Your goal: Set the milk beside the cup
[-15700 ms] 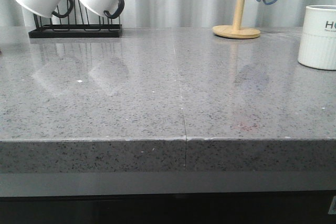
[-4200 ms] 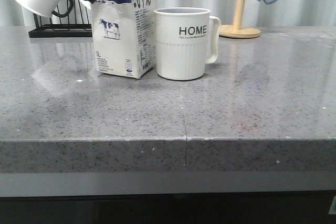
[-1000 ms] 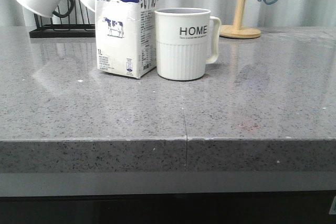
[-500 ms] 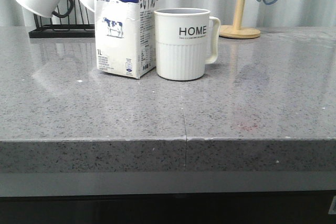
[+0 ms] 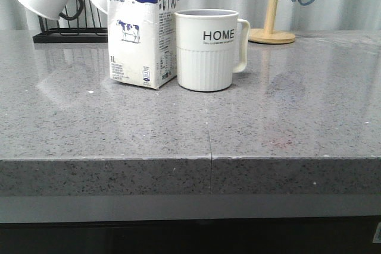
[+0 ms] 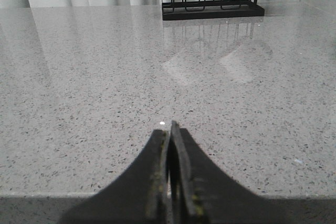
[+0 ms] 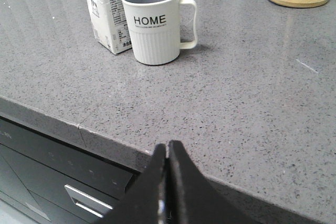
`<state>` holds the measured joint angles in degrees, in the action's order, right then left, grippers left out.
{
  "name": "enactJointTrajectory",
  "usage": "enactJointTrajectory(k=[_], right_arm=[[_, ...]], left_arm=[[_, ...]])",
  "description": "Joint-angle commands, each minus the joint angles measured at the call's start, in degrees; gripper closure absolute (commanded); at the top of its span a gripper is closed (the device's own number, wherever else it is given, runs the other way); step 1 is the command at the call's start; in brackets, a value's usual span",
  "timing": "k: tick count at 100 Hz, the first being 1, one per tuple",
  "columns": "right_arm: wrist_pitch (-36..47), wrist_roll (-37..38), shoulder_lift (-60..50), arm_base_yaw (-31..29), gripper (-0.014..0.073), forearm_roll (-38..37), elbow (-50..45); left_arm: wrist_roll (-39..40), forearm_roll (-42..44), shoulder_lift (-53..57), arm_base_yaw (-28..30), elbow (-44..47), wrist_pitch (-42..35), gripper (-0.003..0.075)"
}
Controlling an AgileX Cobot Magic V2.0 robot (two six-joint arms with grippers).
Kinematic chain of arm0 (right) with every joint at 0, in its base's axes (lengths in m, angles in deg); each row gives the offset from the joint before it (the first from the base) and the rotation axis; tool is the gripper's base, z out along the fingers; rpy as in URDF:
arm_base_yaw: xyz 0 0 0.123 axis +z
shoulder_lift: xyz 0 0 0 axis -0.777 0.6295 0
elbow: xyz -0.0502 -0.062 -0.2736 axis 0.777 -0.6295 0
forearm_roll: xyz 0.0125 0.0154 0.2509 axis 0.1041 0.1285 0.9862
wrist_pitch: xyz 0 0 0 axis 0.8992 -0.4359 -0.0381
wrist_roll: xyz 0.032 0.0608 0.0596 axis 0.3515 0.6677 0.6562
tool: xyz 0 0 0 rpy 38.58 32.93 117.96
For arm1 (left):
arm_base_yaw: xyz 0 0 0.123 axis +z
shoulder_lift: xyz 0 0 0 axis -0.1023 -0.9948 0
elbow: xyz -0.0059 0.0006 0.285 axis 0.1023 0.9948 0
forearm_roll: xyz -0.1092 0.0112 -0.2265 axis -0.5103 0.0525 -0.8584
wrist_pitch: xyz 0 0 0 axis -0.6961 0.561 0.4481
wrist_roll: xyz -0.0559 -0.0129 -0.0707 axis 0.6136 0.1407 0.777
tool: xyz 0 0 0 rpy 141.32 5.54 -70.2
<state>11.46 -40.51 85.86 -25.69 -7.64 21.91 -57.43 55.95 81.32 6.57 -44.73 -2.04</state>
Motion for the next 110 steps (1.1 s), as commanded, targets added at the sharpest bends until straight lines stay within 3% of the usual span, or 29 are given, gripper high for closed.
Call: enactJointTrajectory(k=[1,34,49,68,77,82,91,110], right_arm=[[4.0,-0.5,0.8,0.0,0.0629,-0.5,1.3],[7.2,-0.5,0.8,-1.3,0.0629,-0.5,1.2],[14.2,-0.5,0.8,-8.4,0.0629,-0.5,-0.7],[29.7,-0.5,0.3,-20.3,0.0629,-0.6,-10.1],[32.6,-0.5,-1.1,-23.3,0.0629,-0.7,-14.3],[33.0,0.5,-2.8,-24.3,0.0629,-0.7,-16.8],[26.5,0.6,-6.4,-25.6,0.0629,-2.5,-16.5],[26.4,0.6,-6.1,-26.3,0.0629,-3.0,-16.5]], left_arm=[[0.4,0.0,1.9,-0.2,2.4,-4.4,0.0741],[0.4,0.0,1.9,-0.2,2.4,-4.4,0.0741],[0.4,0.0,1.9,-0.2,2.4,-4.4,0.0741],[0.4,0.0,1.9,-0.2,2.4,-4.4,0.0741],[0.4,0.0,1.9,-0.2,2.4,-4.4,0.0741],[0.4,0.0,1.9,-0.2,2.4,-4.4,0.0741],[0.4,0.0,1.9,-0.2,2.4,-4.4,0.0741],[0.4,0.0,1.9,-0.2,2.4,-4.4,0.0741]])
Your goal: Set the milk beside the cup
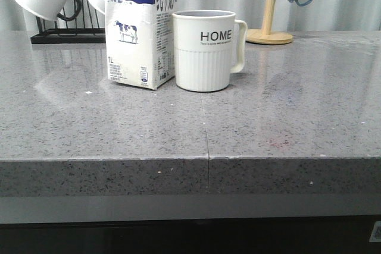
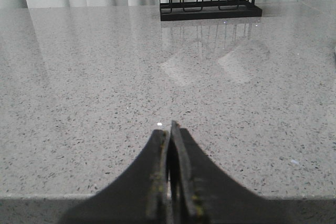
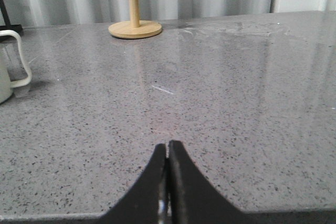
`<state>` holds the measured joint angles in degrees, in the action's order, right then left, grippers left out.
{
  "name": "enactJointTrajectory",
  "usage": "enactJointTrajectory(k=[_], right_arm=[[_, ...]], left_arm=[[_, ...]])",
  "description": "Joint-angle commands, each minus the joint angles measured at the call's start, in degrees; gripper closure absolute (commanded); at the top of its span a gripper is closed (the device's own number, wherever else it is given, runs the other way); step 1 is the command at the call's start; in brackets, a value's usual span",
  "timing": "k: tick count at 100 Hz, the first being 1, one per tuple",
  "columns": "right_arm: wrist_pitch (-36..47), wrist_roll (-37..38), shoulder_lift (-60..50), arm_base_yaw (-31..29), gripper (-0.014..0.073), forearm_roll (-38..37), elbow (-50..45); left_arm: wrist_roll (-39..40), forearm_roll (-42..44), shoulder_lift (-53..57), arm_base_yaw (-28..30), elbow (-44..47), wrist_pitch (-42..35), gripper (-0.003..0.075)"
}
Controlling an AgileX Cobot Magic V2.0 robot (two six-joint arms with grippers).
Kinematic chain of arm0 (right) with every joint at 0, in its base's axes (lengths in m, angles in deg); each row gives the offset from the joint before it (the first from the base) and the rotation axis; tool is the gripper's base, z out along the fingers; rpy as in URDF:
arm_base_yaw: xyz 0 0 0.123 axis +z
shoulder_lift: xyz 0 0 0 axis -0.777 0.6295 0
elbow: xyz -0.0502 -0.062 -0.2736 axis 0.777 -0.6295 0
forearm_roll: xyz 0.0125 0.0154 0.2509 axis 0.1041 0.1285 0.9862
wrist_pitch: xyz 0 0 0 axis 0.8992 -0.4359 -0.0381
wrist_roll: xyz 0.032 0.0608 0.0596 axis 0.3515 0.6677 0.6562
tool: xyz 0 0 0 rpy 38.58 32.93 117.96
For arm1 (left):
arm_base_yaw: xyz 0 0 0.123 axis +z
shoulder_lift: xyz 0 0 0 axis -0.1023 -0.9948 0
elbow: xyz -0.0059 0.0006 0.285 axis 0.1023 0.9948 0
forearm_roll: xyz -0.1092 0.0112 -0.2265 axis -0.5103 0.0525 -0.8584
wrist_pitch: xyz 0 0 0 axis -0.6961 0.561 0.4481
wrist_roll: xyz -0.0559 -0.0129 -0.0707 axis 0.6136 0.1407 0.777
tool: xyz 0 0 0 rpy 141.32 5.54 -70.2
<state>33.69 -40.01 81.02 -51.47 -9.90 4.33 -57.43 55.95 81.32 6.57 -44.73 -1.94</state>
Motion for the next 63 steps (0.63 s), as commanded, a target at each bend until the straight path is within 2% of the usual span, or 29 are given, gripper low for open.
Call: enactJointTrajectory(k=[1,63], right_arm=[[4.2,0.1,-1.3,-0.5,0.0629,-0.8,1.1],[3.3,0.1,-1.3,-0.5,0.0629,-0.8,1.1]], left_arm=[[0.4,0.0,1.9,-0.2,2.4,-4.5,0.0741],[0.4,0.0,1.9,-0.2,2.4,-4.5,0.0741]])
